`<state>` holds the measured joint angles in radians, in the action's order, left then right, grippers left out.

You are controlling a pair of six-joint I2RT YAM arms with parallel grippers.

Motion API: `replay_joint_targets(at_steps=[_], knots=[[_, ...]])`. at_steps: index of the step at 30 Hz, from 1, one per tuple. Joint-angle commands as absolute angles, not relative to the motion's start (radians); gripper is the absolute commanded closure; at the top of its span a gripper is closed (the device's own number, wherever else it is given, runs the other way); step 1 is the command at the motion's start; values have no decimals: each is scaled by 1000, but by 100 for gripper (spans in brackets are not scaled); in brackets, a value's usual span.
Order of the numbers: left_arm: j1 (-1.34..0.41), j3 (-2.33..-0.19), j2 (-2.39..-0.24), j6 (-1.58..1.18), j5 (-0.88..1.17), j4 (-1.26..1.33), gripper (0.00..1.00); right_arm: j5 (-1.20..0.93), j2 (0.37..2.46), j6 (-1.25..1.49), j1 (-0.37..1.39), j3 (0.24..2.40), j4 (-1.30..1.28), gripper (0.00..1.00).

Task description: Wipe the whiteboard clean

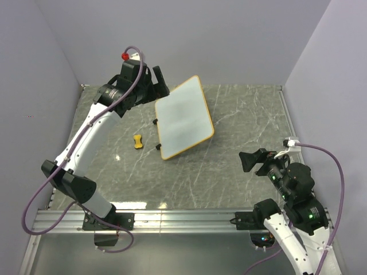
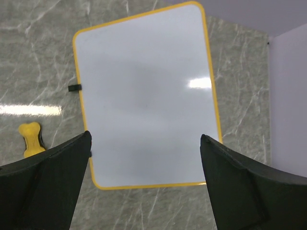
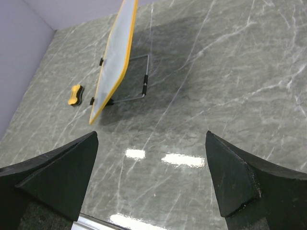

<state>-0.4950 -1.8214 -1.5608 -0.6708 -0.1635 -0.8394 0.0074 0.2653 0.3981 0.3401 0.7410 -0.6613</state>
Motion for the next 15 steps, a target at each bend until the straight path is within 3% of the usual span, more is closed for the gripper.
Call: replay_joint_targets(at_steps=[1,15], knots=[[-505,-1896,-1592,-680,-163,-813,1,3,258,405,342,726,-663,0],[-509,-1896,-1583,-611,-186,-772,1,-28,313,388,342,726,-606,0]])
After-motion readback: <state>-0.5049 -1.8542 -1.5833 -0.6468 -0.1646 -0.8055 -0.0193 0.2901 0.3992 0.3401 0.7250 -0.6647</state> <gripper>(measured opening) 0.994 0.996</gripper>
